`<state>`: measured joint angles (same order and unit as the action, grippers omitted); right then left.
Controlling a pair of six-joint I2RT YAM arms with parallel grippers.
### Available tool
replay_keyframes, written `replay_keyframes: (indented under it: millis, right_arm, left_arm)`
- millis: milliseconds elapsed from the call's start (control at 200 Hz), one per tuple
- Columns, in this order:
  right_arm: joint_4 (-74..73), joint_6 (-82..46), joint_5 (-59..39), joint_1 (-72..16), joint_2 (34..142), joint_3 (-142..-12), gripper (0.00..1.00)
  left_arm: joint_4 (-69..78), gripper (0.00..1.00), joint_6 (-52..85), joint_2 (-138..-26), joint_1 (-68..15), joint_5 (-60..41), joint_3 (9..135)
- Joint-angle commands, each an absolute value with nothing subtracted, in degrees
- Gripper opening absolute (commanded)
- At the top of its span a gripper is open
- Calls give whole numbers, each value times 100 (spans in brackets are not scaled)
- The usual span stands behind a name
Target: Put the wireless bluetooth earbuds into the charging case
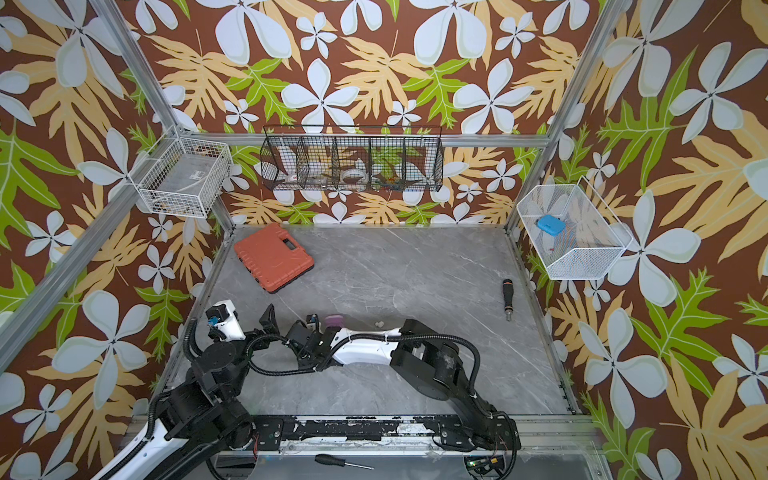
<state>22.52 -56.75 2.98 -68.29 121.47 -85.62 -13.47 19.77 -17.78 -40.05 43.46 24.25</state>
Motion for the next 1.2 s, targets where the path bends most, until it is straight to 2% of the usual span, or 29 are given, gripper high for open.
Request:
replay_keyframes:
  millis: [0, 1191]
  right_arm:
    - [2509, -5566, 343, -6819, 12095, -8528, 28]
    - [2536, -5232, 255, -6830, 12006, -8356, 32]
  left_arm:
    - [-1213, 100, 1945, -1784, -3990, 4361, 2425]
    - [-1182, 100, 1919, -1828, -3990, 4307, 2418]
